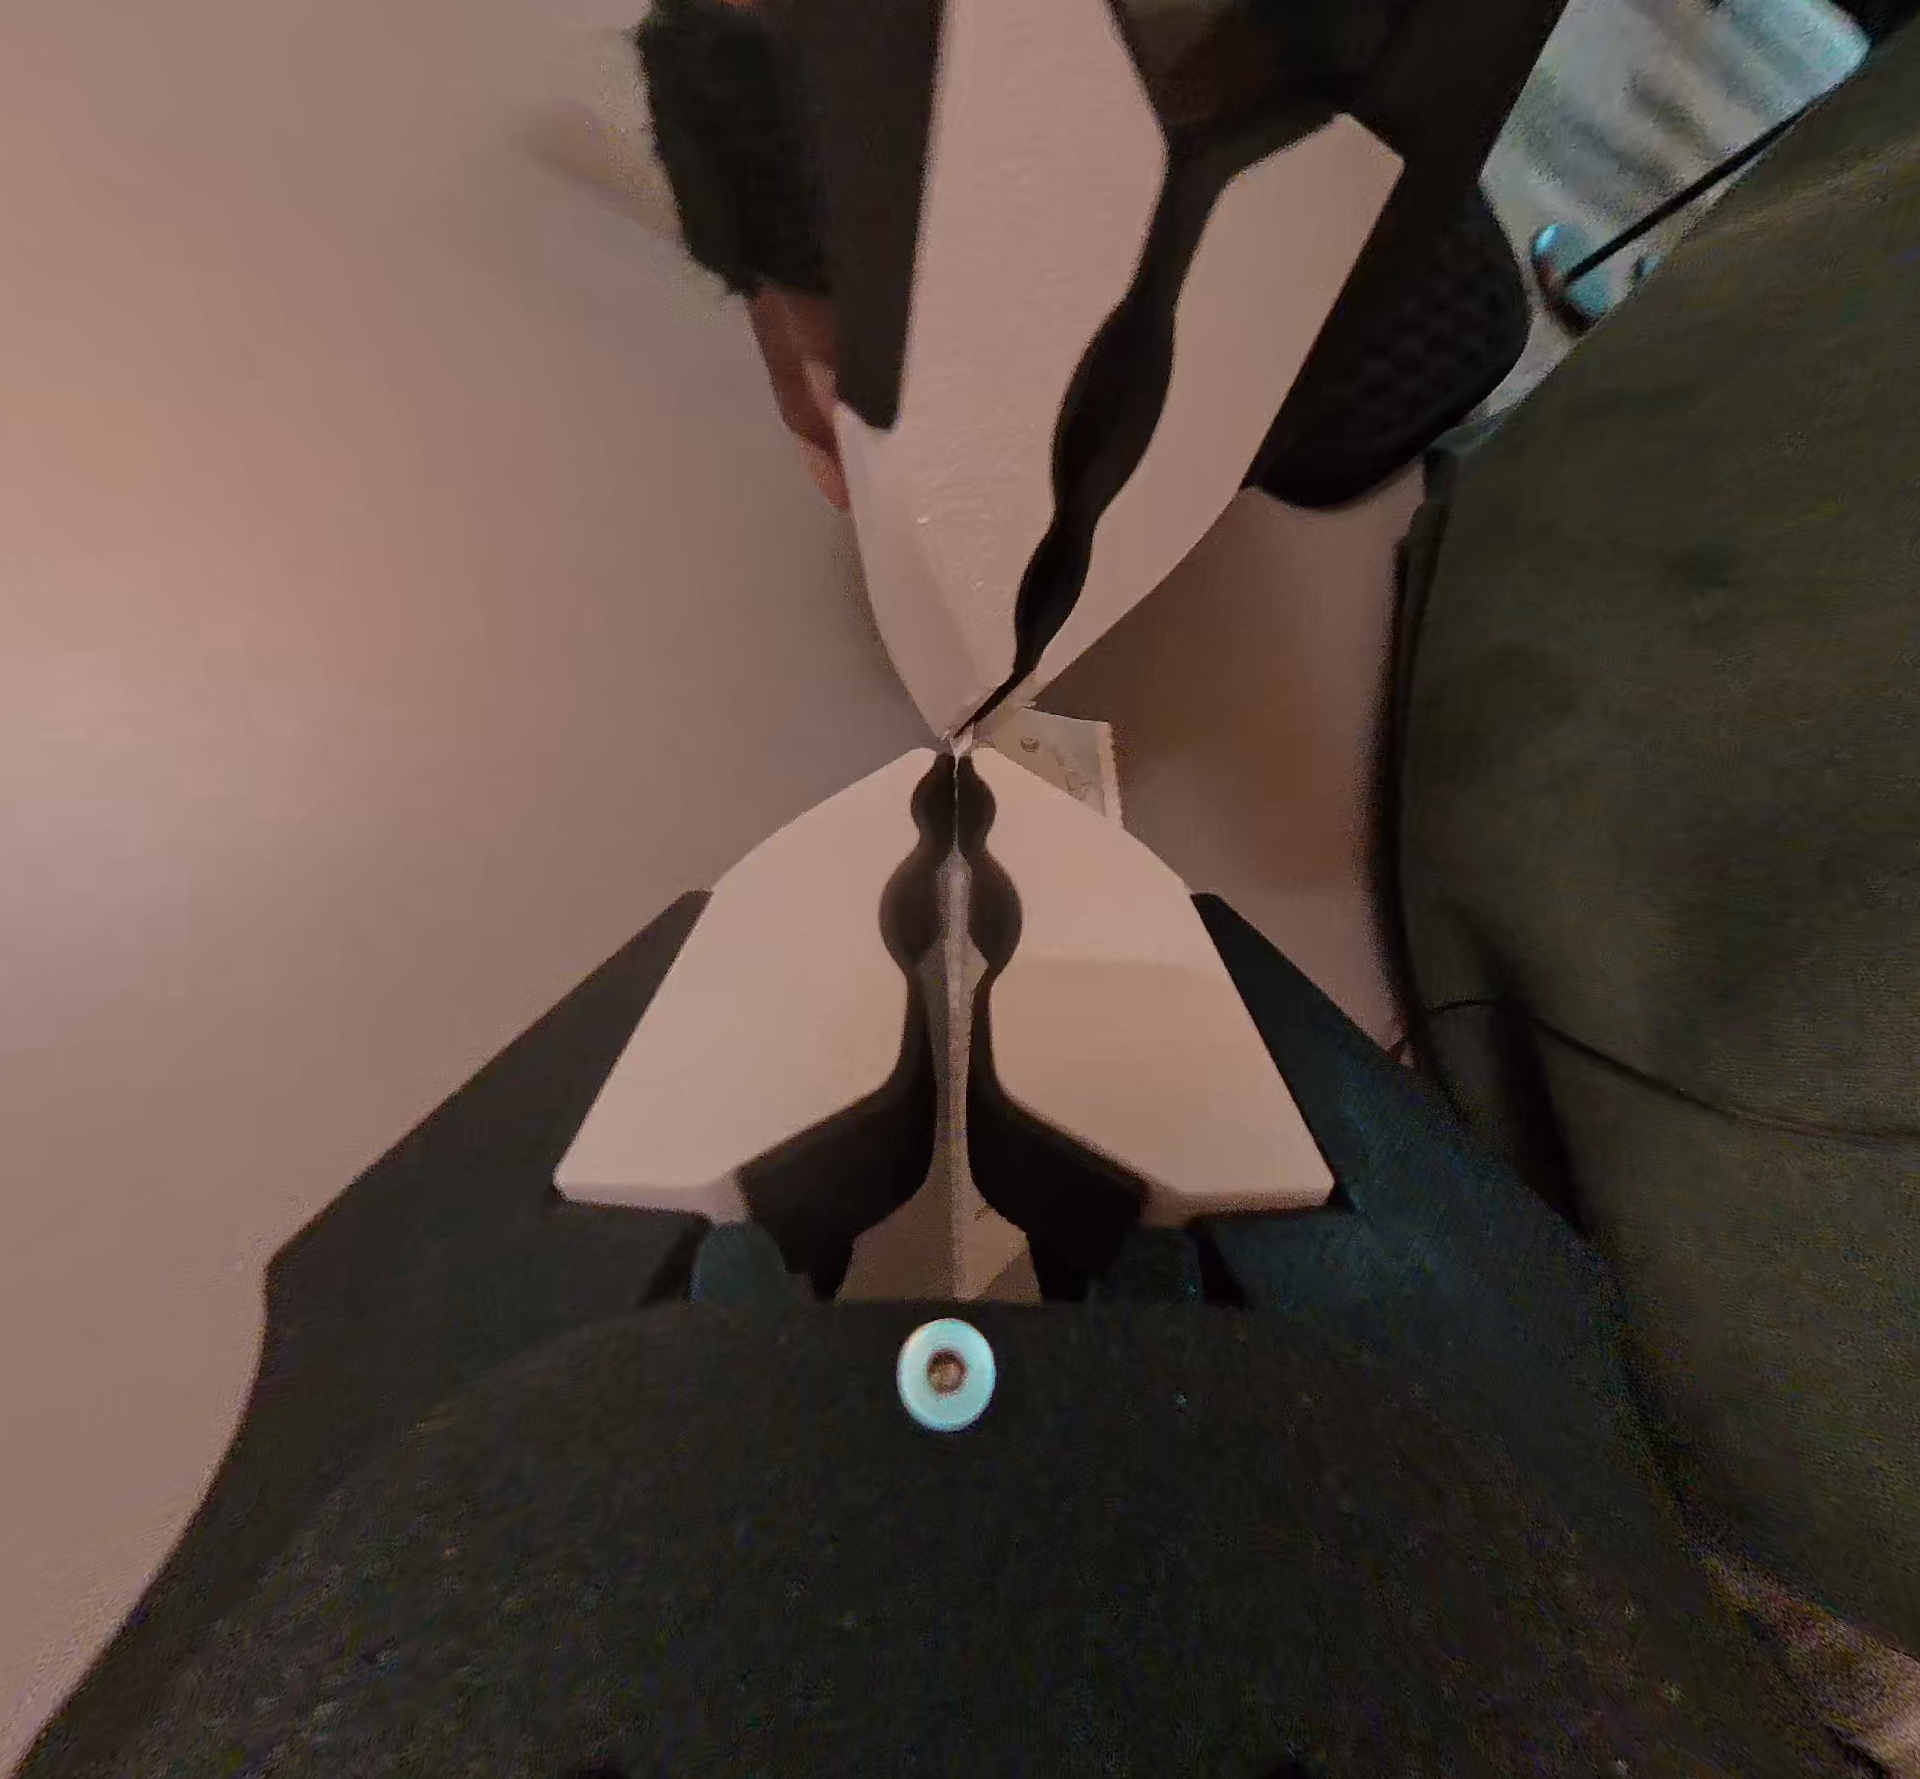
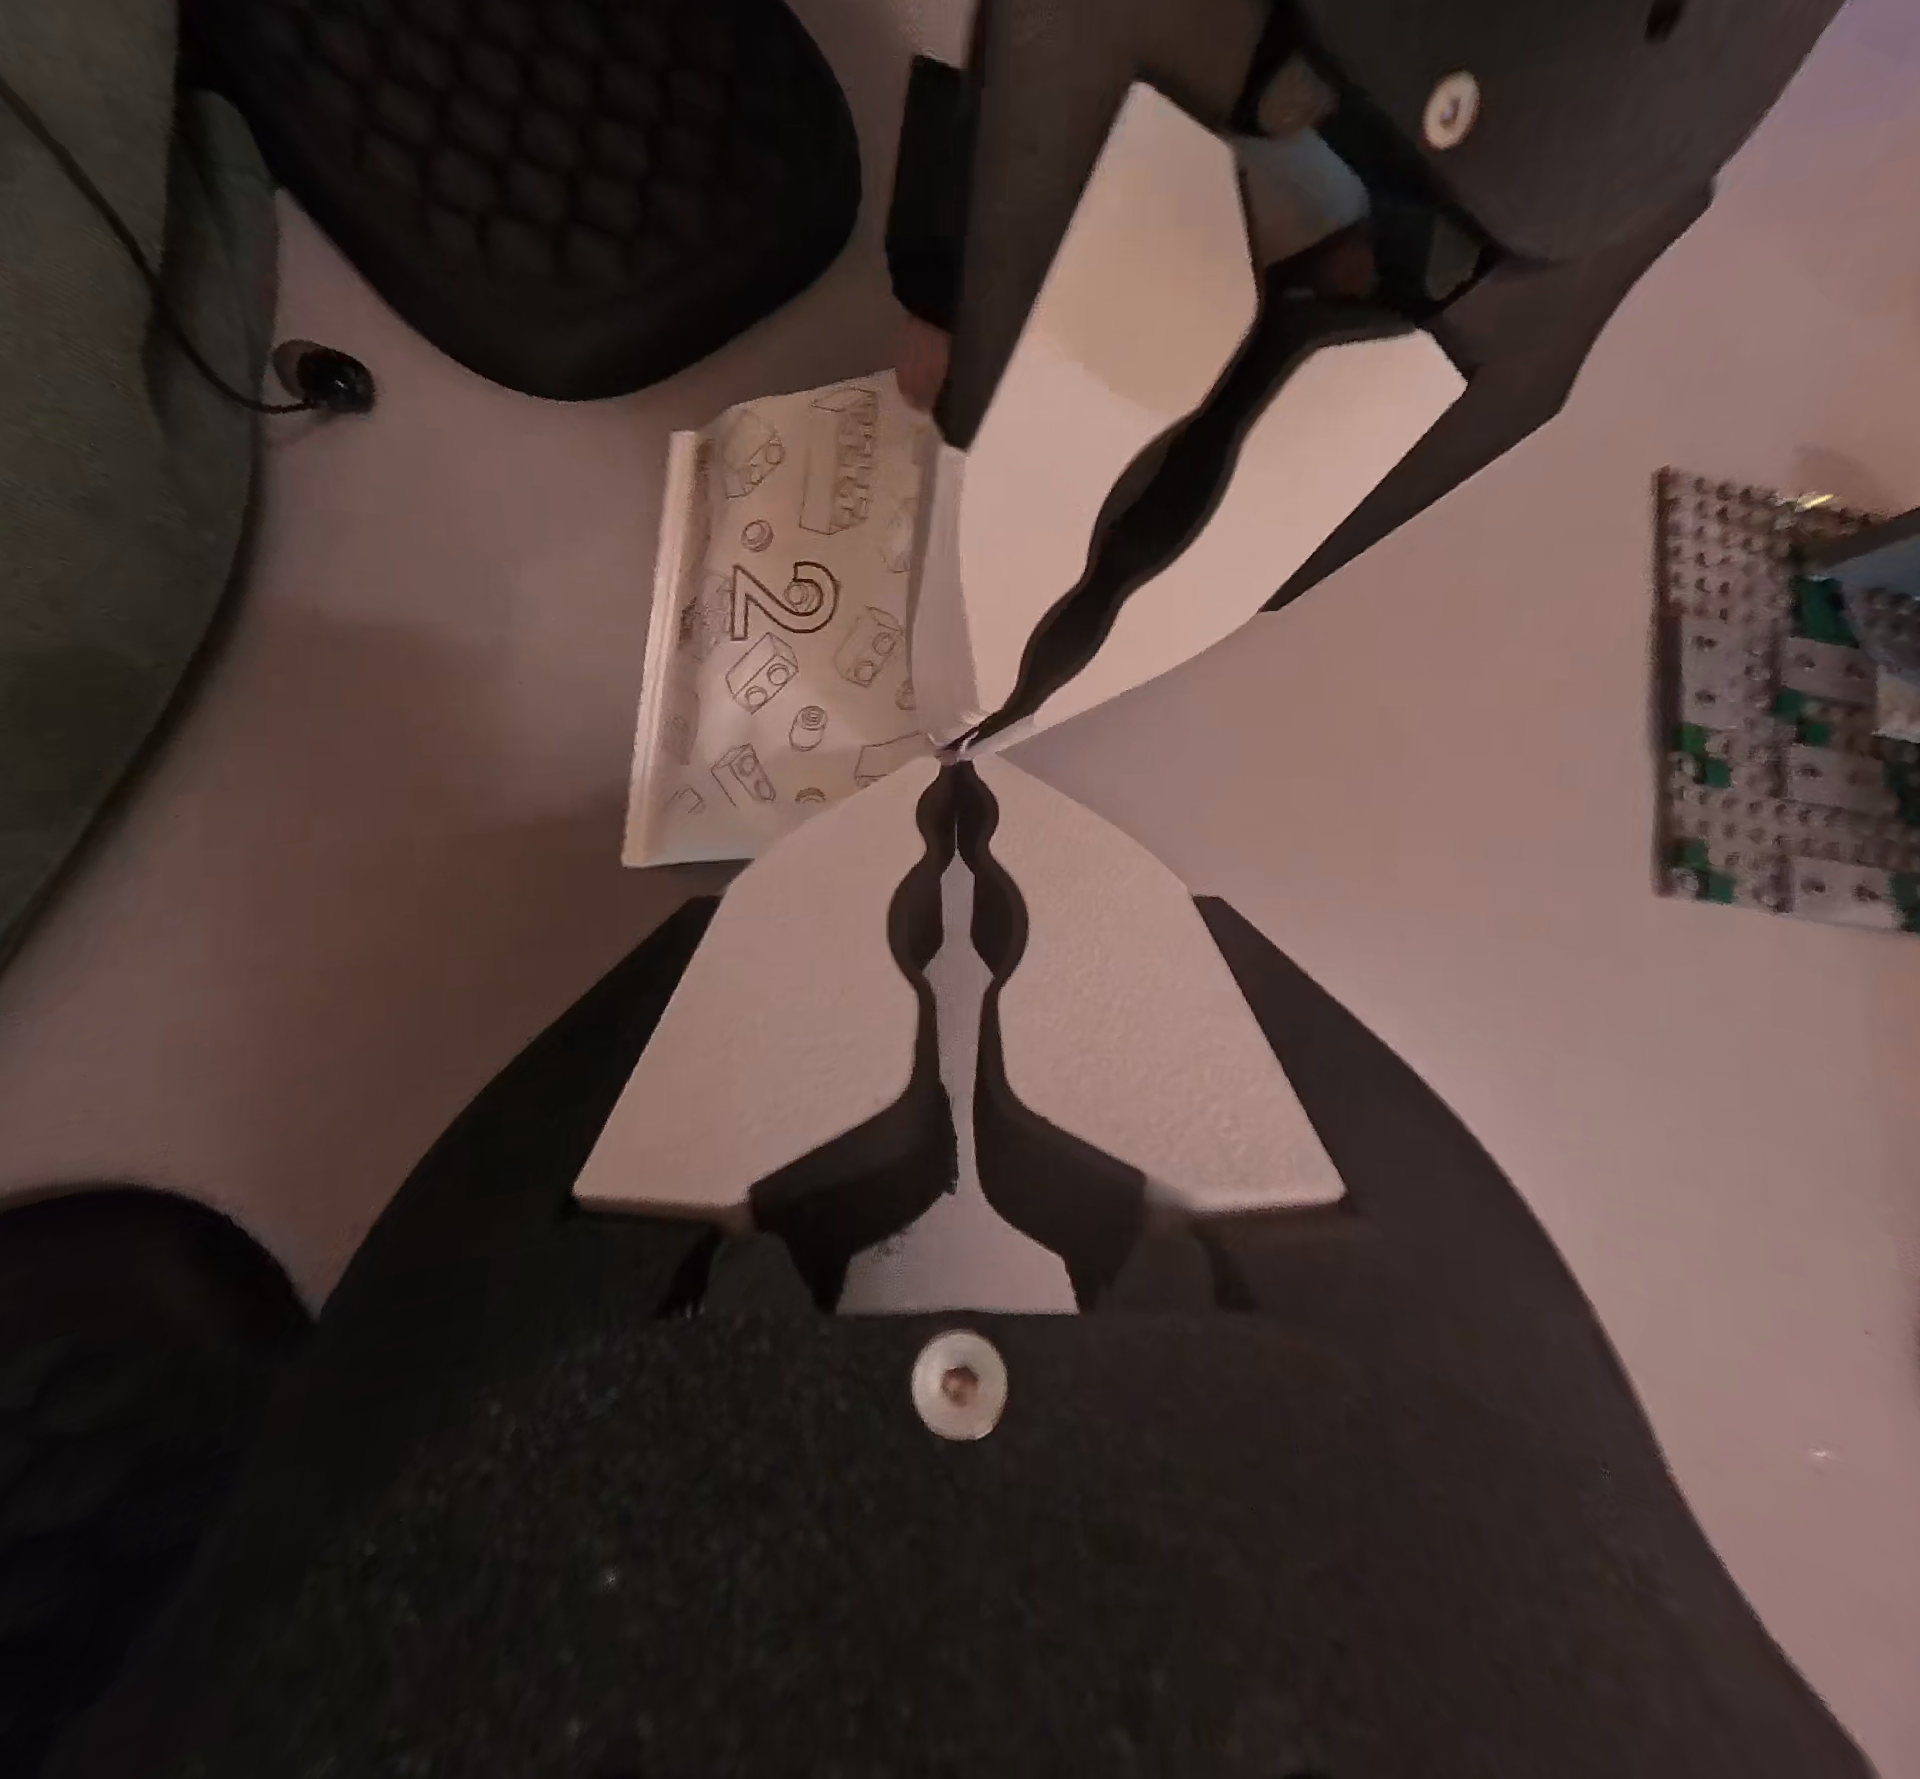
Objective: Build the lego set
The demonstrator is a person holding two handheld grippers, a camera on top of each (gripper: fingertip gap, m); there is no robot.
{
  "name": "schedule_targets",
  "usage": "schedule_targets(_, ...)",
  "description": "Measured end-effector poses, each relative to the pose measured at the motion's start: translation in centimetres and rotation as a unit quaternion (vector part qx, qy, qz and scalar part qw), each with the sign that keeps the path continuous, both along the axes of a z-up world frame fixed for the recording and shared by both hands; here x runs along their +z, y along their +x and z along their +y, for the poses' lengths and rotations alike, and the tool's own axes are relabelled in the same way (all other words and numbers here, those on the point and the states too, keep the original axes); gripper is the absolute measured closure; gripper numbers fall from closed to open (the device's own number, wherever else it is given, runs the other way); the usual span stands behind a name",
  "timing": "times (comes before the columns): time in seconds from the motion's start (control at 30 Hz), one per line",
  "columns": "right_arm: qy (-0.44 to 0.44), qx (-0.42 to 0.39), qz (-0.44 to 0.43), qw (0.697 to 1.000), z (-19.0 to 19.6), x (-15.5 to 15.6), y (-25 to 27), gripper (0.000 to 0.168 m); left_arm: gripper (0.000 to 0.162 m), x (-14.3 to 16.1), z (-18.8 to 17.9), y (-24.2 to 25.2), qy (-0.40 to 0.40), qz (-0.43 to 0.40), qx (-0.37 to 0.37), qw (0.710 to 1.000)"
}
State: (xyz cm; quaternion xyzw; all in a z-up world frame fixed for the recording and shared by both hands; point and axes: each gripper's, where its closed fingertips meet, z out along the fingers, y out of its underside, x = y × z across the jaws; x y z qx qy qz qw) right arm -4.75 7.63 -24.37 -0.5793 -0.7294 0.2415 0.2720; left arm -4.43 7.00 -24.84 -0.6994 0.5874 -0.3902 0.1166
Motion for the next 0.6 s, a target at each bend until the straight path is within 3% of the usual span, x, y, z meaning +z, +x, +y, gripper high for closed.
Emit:
schedule_targets(0.13,0.130,0.012,0.023,0.991,0.2,0.5,-0.4,0.168,0.161,0.6,-0.1,-0.2,-0.107,-0.039,0.028,0.993)
schedule_targets(0.27,0.275,0.036,0.020,0.961,0.1,0.5,-0.6,0.168,0.161,0.6,-0.2,-0.3,-0.198,-0.065,0.044,0.977)
schedule_targets(0.6,0.392,0.059,-0.015,0.918,-0.9,-0.7,0.1,0.168,0.162,-0.6,-1.1,0.4,-0.272,-0.077,0.044,0.958)
